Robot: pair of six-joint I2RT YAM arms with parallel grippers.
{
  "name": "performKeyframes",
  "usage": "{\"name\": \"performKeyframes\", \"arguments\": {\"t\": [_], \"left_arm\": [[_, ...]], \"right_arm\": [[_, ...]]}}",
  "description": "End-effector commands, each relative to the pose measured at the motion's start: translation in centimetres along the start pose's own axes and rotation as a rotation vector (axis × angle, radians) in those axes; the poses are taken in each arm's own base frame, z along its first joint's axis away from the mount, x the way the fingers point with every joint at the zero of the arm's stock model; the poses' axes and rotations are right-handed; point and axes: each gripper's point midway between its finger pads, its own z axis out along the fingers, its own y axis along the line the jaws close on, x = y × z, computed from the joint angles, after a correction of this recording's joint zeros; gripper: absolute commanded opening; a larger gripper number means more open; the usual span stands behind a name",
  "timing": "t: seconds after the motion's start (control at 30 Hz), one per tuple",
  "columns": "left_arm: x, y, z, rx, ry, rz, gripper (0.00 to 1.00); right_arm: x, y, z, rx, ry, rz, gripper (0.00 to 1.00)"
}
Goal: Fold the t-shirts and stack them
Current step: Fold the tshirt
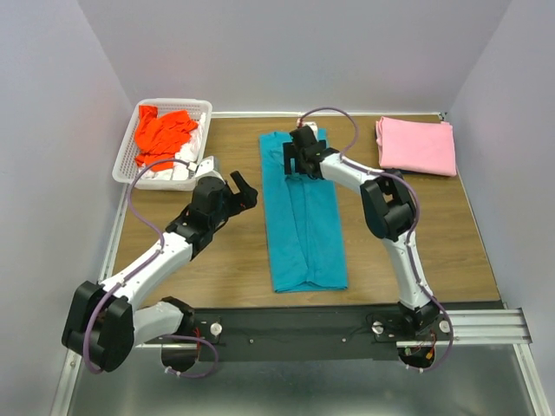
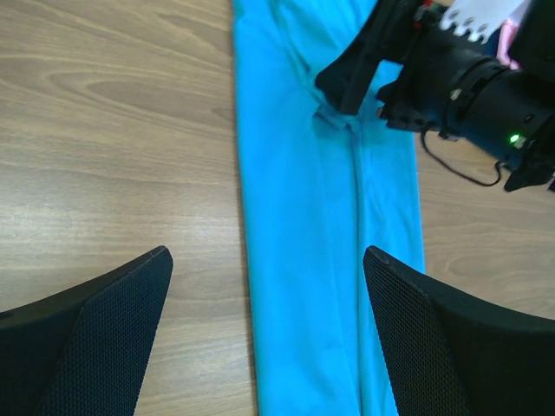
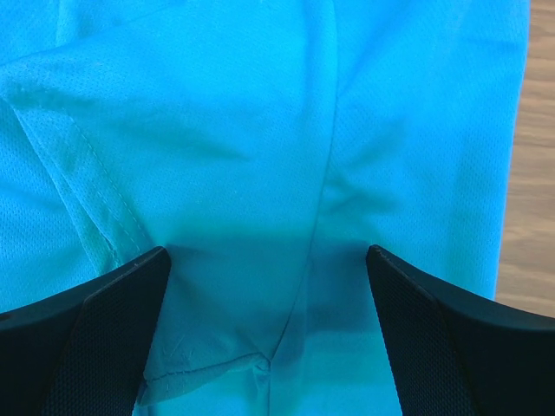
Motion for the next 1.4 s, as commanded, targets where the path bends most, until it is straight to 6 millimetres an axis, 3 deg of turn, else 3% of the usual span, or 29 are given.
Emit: {"name": "performKeyframes", "arguments": {"t": [0.0,0.2,0.4,0.53,0.63,0.67,0.77,0.8,0.83,0.87,0.9,0.93,0.97,1.0,1.03,1.07,1.1,1.13,1.17,1.2,1.33,1.37], "left_arm": [[-0.3,-1.3,0.4,0.052,0.013,0.024,0.98],[2.6,-0.9,1.0,0.069,0.120,0.053,0.98],[7.2,0.1,0.0,0.088,0.257,0.063,0.98],[10.0,0.9,-1.0,0.072,0.327,0.070,0.98],[13.0,0.9,-2.3,0.088,0.419,0.085,0.98],[13.7,0.7,-2.7,0.098,0.437,0.086,0.98],[17.2,-0.6,-5.0,0.152,0.535,0.113,0.98],[17.7,-0.9,-5.4,0.163,0.547,0.116,0.98],[18.0,-1.2,-5.9,0.167,0.555,0.097,0.98],[18.7,-1.2,-6.4,0.171,0.572,0.102,0.98],[19.5,-1.3,-7.0,0.183,0.588,0.111,0.98],[19.8,-1.2,-7.3,0.174,0.594,0.105,0.98],[20.3,-0.7,-7.6,0.159,0.604,0.094,0.97],[20.5,-0.6,-7.8,0.155,0.612,0.090,0.95],[21.0,-0.7,-8.2,0.164,0.626,0.091,0.95],[21.4,-0.7,-8.4,0.164,0.636,0.084,0.93],[21.6,-1.0,-8.6,0.177,0.640,0.086,0.91],[22.2,-1.0,-8.9,0.182,0.654,0.099,0.90],[22.4,-1.1,-8.9,0.182,0.659,0.104,0.89],[22.4,-1.0,-8.7,0.174,0.656,0.108,0.85],[23.4,-1.0,-8.5,0.160,0.688,0.126,0.73],[23.7,-0.8,-8.5,0.153,0.700,0.135,0.61]], "right_arm": [[3.9,-7.0,1.2,0.219,0.090,0.108,1.00],[3.2,-7.4,1.3,0.173,0.098,0.126,1.00],[-0.5,-4.9,-0.2,0.019,0.054,0.090,1.00],[-4.1,-4.2,-2.7,-0.033,-0.018,0.074,1.00],[-5.5,-4.0,-4.7,-0.063,-0.045,0.086,1.00],[-6.9,-3.9,-6.5,-0.080,-0.079,0.105,1.00],[-5.7,-4.4,-9.2,-0.090,-0.062,0.129,1.00],[-7.0,-4.4,-10.6,-0.103,-0.095,0.147,1.00],[-4.9,-4.7,-10.9,-0.097,-0.054,0.174,1.00],[-5.1,-5.2,-12.8,-0.093,-0.074,0.207,1.00],[-4.0,-5.7,-13.4,-0.079,-0.060,0.233,1.00],[0.0,-6.4,-13.2,-0.052,0.013,0.245,1.00],[0.1,-6.7,-15.0,-0.052,-0.004,0.299,1.00],[1.4,-7.0,-15.4,-0.045,0.013,0.319,1.00],[2.7,-7.3,-16.0,-0.040,0.030,0.335,1.00],[5.7,-7.9,-16.1,-0.017,0.079,0.356,1.00],[6.8,-8.2,-16.6,-0.007,0.090,0.366,1.00],[6.5,-8.5,-17.9,-0.015,0.062,0.393,1.00],[8.6,-8.9,-18.2,-0.003,0.093,0.394,1.00],[8.0,-9.1,-19.6,-0.017,0.057,0.416,1.00],[9.4,-9.7,-21.3,-0.025,0.044,0.434,1.00],[8.9,-9.8,-22.2,-0.041,0.017,0.441,1.00]]}}
